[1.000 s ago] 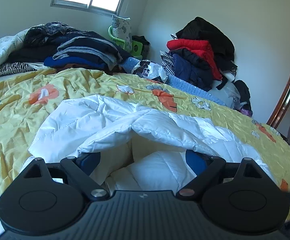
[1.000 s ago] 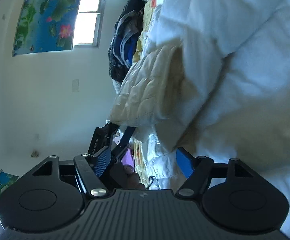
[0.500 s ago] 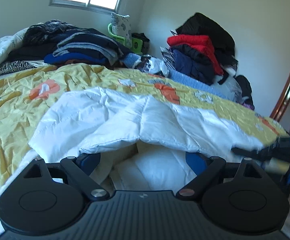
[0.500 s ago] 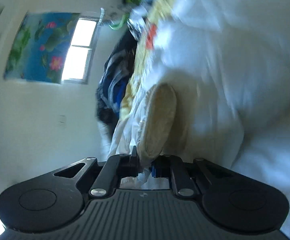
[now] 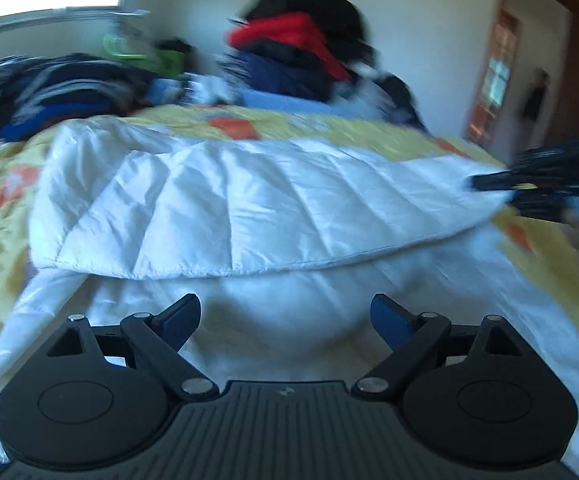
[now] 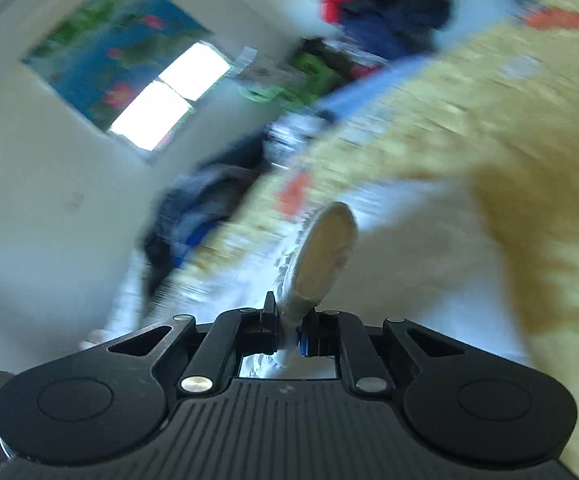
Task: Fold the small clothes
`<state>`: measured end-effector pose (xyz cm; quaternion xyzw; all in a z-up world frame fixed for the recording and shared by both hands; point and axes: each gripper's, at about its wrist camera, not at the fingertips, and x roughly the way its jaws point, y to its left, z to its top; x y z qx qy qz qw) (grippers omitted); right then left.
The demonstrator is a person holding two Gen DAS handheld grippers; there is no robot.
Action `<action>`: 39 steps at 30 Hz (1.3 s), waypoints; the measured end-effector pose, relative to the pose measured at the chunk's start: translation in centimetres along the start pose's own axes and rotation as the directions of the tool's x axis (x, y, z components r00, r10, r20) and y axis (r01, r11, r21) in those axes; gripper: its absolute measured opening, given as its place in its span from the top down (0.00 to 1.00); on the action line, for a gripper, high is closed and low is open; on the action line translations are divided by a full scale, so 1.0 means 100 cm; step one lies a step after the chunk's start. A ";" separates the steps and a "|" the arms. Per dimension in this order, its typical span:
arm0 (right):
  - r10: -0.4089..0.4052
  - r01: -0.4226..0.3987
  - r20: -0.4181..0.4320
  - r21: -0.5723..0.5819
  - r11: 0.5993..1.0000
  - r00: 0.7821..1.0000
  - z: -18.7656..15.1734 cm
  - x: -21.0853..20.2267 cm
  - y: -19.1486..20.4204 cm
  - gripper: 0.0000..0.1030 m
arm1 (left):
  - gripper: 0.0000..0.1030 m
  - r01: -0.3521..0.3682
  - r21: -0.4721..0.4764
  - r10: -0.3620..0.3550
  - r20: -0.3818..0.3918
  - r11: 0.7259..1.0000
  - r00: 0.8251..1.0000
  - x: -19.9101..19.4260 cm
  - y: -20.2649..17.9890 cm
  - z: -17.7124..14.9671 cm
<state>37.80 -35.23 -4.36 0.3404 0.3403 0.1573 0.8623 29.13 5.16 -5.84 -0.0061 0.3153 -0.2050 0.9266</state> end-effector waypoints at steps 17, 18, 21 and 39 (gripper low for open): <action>-0.033 0.042 0.179 -0.052 0.998 0.983 -0.007 -0.002 0.015 0.60 | 0.10 -0.428 0.012 0.428 -0.024 0.904 0.904 0.082 0.029 0.066; -0.023 0.039 0.156 -0.100 0.994 0.987 -0.007 0.005 0.027 0.60 | 0.10 -0.432 0.017 0.433 -0.024 0.901 0.901 0.085 0.029 0.063; -0.020 0.028 0.039 -0.216 0.976 0.999 -0.007 0.043 0.051 0.53 | 0.10 -0.439 0.025 0.439 -0.017 0.898 0.898 0.092 0.028 0.060; -0.102 0.085 -0.074 -0.205 0.975 0.992 -0.010 0.105 0.006 0.63 | 0.05 -0.375 -0.068 0.369 -0.079 0.925 0.926 0.110 0.056 0.046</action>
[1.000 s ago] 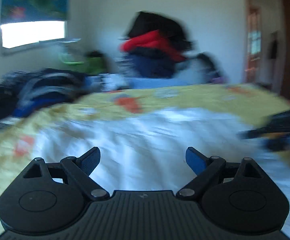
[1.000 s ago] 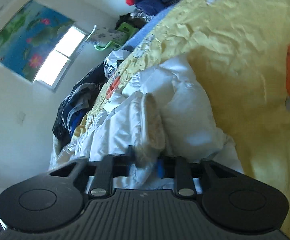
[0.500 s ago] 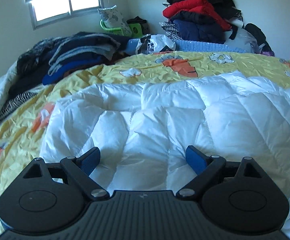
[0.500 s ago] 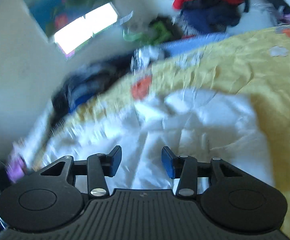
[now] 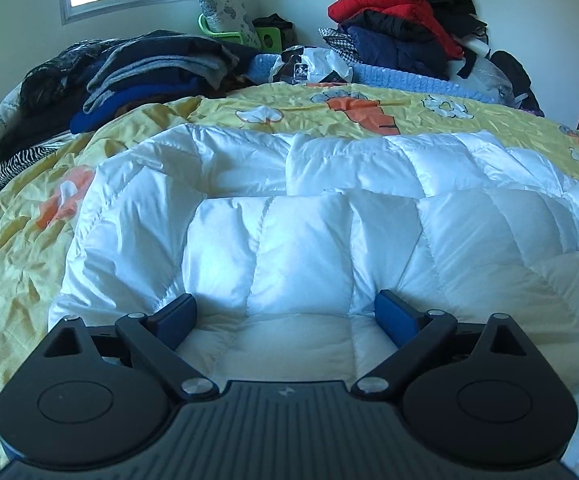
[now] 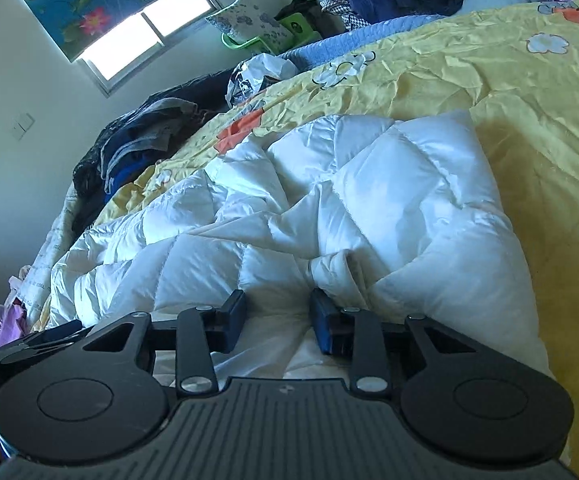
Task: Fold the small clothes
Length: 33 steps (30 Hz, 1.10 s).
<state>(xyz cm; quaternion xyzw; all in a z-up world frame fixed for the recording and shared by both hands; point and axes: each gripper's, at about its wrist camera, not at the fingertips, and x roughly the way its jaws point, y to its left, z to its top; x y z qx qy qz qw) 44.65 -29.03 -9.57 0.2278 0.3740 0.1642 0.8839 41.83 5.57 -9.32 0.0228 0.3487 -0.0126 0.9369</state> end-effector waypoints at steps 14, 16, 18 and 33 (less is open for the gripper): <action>-0.054 0.053 -0.001 -0.208 0.977 0.999 -0.039 -0.046 0.056 0.36 | 0.05 0.012 0.101 -0.019 0.073 0.995 0.997 -0.052 0.005 -0.027; -0.033 0.030 -0.013 -0.182 0.983 0.999 -0.045 -0.040 0.046 0.36 | 0.04 0.030 0.075 -0.034 0.048 0.997 0.998 -0.045 0.008 -0.028; -0.012 0.010 -0.011 -0.174 0.985 1.000 -0.047 -0.038 0.040 0.36 | 0.04 0.034 0.067 -0.036 0.028 0.997 0.999 -0.037 0.008 -0.030; 0.151 -0.156 0.068 0.063 0.986 0.986 -0.068 -0.143 0.015 0.27 | 0.01 -0.045 -0.007 0.045 0.176 0.999 0.983 -0.132 0.041 -0.066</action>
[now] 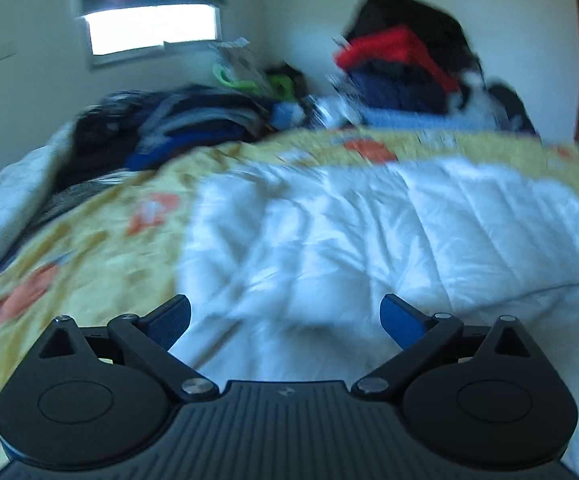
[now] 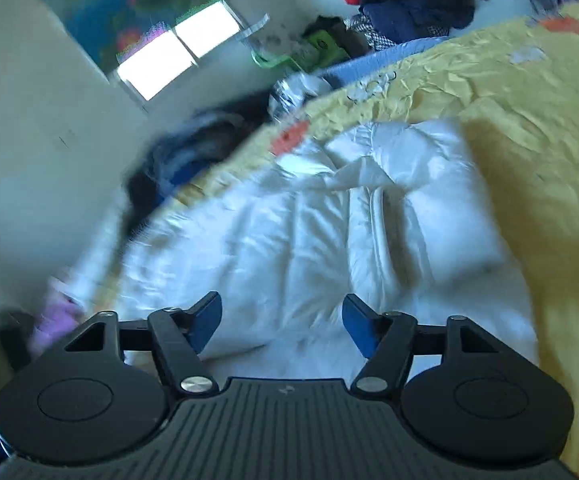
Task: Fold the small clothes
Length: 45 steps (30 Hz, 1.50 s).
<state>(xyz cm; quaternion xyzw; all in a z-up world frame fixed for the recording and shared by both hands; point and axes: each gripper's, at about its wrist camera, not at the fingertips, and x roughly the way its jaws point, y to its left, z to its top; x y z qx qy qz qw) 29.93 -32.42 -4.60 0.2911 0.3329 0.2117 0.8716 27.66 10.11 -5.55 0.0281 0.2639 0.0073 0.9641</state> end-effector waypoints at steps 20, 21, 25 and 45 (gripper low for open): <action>-0.001 0.022 -0.057 0.358 0.933 0.998 -0.143 -0.152 -0.062 0.24 | 0.00 0.062 -0.547 -0.187 -0.175 0.835 0.967 -0.096 0.141 -0.103; 0.044 -0.016 -0.063 0.385 0.923 0.997 -0.146 -0.151 -0.064 0.22 | 0.00 0.077 -0.571 -0.214 -0.176 0.817 0.961 -0.097 0.146 -0.103; 0.074 -0.033 -0.094 0.382 0.923 0.993 -0.147 -0.148 -0.060 0.22 | 0.00 0.131 -0.655 -0.335 -0.197 0.744 0.921 -0.094 0.168 -0.107; 0.082 -0.049 -0.104 0.288 0.956 0.991 -0.146 -0.148 -0.050 0.14 | 0.00 0.345 -0.787 -0.634 -0.075 0.512 0.769 -0.140 0.239 -0.095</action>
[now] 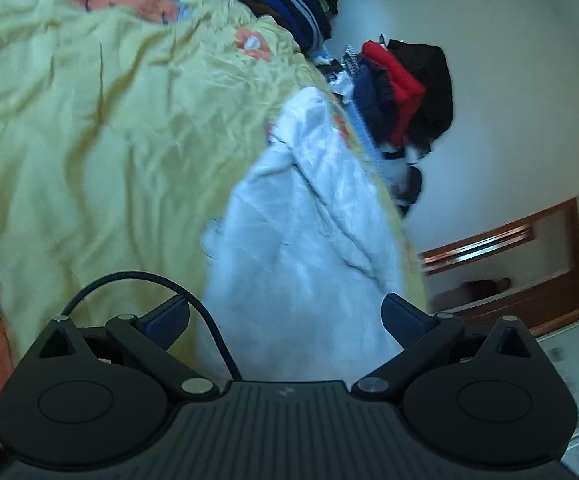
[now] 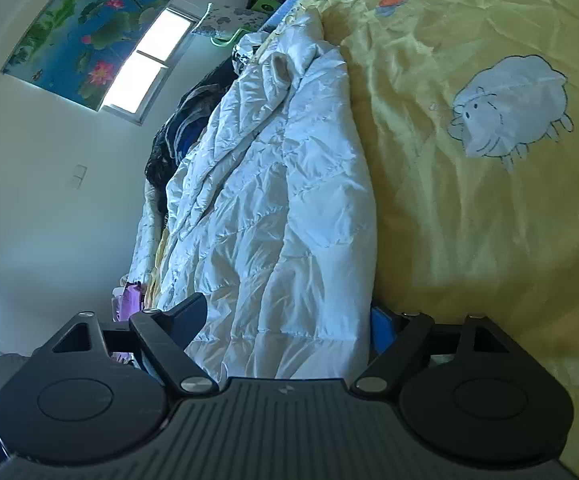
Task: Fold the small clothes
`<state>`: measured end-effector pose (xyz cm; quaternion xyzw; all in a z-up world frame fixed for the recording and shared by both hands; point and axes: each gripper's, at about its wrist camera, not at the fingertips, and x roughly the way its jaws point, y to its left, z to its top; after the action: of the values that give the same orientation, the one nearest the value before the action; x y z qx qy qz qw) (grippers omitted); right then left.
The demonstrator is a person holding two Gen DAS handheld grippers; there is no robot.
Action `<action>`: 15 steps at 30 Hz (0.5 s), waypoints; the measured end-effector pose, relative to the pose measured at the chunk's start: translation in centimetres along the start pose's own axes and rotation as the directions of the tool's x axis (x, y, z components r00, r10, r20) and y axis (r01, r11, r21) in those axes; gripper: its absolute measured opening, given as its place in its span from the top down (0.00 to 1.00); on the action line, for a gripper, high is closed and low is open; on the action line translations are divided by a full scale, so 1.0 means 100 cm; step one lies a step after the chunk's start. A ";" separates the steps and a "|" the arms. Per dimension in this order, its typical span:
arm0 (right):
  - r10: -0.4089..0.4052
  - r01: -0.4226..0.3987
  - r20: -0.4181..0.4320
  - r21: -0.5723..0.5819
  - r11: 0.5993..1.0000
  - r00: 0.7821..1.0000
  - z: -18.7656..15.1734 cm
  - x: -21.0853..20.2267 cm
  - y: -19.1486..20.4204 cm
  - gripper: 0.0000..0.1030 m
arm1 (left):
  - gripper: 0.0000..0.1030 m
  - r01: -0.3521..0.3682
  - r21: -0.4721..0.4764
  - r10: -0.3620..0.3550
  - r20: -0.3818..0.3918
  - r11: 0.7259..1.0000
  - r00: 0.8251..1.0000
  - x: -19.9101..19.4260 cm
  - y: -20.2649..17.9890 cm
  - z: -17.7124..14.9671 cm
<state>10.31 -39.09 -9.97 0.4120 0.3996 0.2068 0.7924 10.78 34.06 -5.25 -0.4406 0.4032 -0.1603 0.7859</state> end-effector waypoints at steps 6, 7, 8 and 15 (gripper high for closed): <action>-0.012 0.012 -0.008 -0.042 0.999 1.000 -0.002 0.004 0.007 0.10 | 0.00 -0.157 0.158 0.160 -0.006 0.975 0.987 0.010 -0.031 -0.004; -0.013 0.013 -0.006 -0.045 0.999 1.000 -0.003 0.004 0.007 0.10 | 0.00 -0.208 0.188 0.205 0.038 0.960 0.978 0.010 -0.039 -0.004; -0.014 0.013 -0.005 -0.047 0.999 1.000 -0.003 0.003 0.007 0.10 | 0.00 -0.268 0.215 0.254 0.089 0.939 0.963 0.009 -0.045 -0.003; -0.006 0.006 0.001 -0.055 0.998 1.000 -0.004 0.003 0.008 0.07 | 0.00 -0.120 0.200 0.126 -0.019 0.972 0.992 0.041 -0.039 -0.010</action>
<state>10.18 -38.25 -9.63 0.3888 0.3945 0.2150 0.8043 12.98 28.74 -4.34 -0.3318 0.4239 -0.1575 0.8279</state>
